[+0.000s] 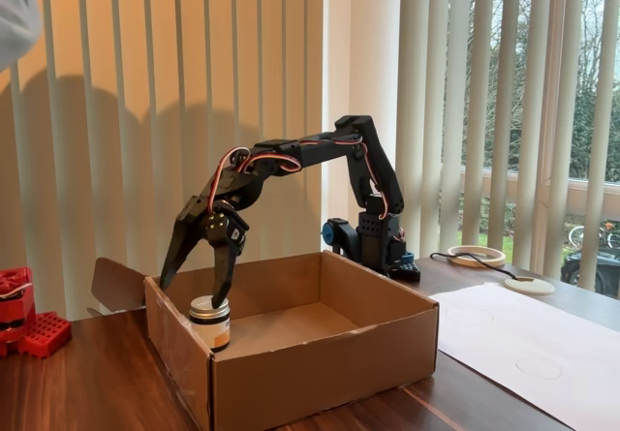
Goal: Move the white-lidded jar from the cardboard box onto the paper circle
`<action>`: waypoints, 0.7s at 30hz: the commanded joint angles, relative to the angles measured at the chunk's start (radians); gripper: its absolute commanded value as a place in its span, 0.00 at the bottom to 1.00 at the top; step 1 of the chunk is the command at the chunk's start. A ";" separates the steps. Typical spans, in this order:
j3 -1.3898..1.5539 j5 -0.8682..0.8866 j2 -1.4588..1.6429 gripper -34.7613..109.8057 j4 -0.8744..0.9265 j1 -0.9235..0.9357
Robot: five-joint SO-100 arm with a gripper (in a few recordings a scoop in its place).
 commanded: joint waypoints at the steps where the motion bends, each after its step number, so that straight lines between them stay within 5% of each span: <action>1: -0.003 -0.011 0.143 0.55 0.015 0.005; 21: 0.061 -0.031 0.080 0.55 0.003 -0.002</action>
